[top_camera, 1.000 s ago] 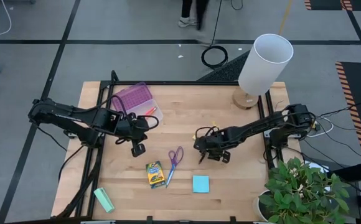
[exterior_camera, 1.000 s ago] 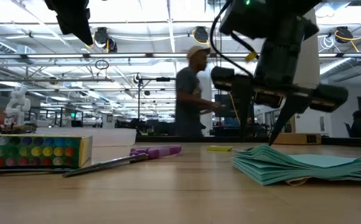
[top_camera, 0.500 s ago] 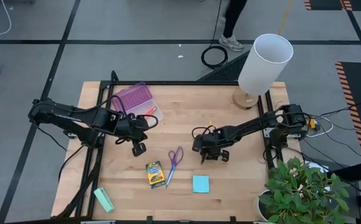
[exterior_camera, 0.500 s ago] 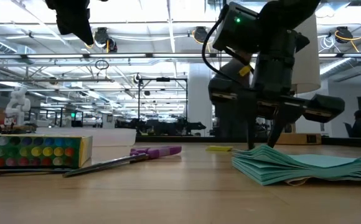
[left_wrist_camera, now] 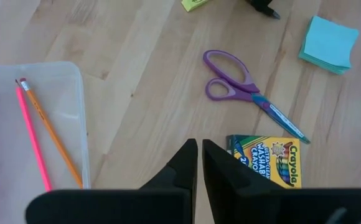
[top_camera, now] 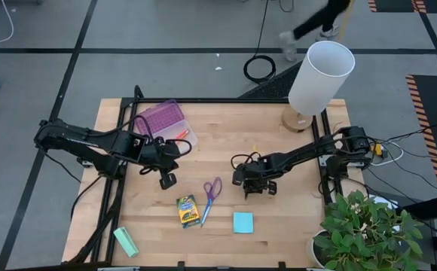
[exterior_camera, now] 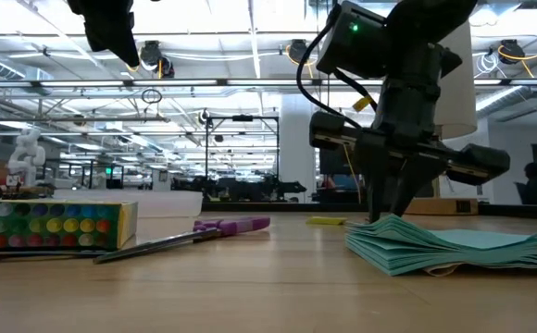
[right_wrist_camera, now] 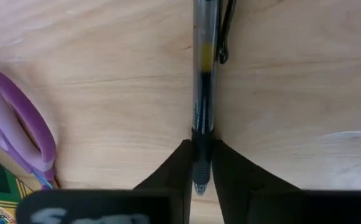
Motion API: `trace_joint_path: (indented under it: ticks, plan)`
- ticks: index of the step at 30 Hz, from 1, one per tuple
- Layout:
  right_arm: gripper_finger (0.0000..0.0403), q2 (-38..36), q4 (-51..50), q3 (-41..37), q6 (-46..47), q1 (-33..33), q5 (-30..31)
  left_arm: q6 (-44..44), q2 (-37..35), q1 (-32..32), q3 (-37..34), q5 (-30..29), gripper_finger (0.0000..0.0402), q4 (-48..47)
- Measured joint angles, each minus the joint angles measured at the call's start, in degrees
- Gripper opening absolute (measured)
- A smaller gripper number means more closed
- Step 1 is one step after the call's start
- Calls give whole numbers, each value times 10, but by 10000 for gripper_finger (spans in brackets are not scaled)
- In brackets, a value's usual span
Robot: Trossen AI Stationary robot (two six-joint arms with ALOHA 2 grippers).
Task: Pack school essentials
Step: Put the black pen into the supply box
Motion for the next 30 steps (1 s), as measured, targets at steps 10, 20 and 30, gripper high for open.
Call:
trace_joint_path:
  ticks: [10,20,30]
  plan:
    - [40,-13,6,-2,-42,21,46,-1,0,0,0,0,26,-5]
    - [40,-25,15,-2,-94,27,54,-31,0,0,0,-29,26,-5]
    - [40,-92,23,-2,-238,27,76,2,0,0,0,-14,60,5]
